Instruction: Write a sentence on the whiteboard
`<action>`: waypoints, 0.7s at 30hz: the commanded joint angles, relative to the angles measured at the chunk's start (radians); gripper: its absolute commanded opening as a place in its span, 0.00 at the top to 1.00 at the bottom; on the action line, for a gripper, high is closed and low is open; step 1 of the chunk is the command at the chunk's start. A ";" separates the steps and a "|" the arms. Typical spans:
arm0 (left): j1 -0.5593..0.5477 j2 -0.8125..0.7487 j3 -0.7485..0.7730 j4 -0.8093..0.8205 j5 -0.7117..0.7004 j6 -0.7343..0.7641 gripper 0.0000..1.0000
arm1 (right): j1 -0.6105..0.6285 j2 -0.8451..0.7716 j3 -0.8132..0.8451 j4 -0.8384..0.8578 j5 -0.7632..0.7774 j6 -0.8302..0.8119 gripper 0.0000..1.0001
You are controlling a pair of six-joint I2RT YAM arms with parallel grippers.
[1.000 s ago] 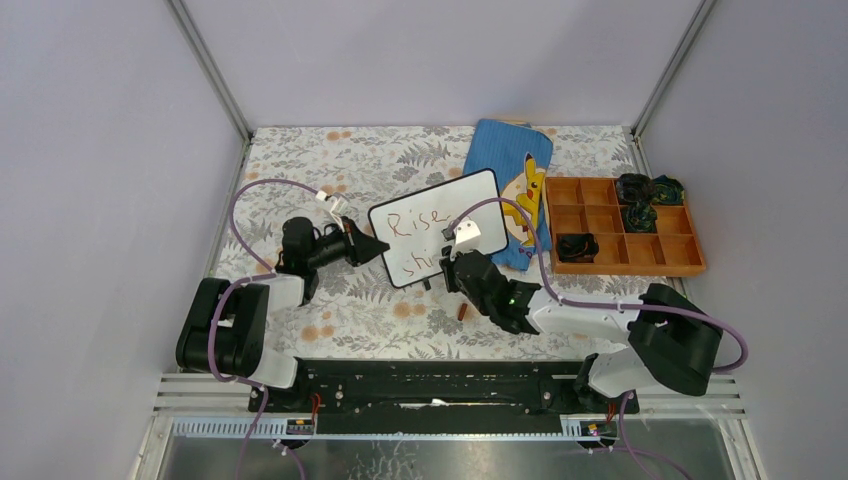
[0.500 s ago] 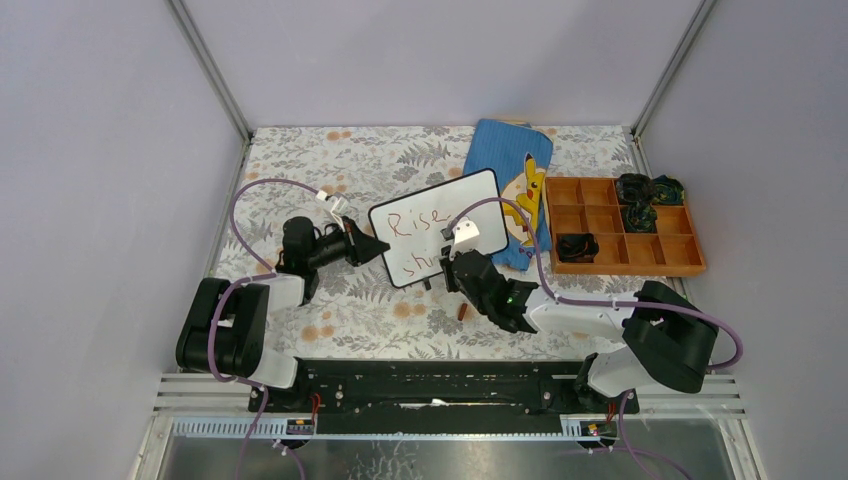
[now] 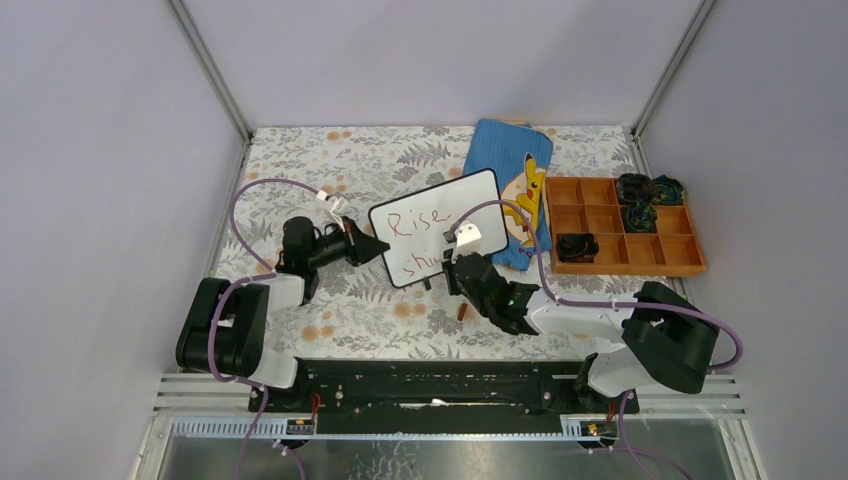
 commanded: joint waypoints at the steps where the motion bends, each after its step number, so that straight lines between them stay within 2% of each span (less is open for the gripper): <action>1: -0.026 0.018 -0.009 -0.121 -0.040 0.065 1.00 | -0.010 -0.017 0.018 0.011 0.012 0.003 1.00; 21: -0.028 0.017 -0.008 -0.124 -0.039 0.068 1.00 | -0.016 0.026 0.111 -0.002 0.031 -0.038 1.00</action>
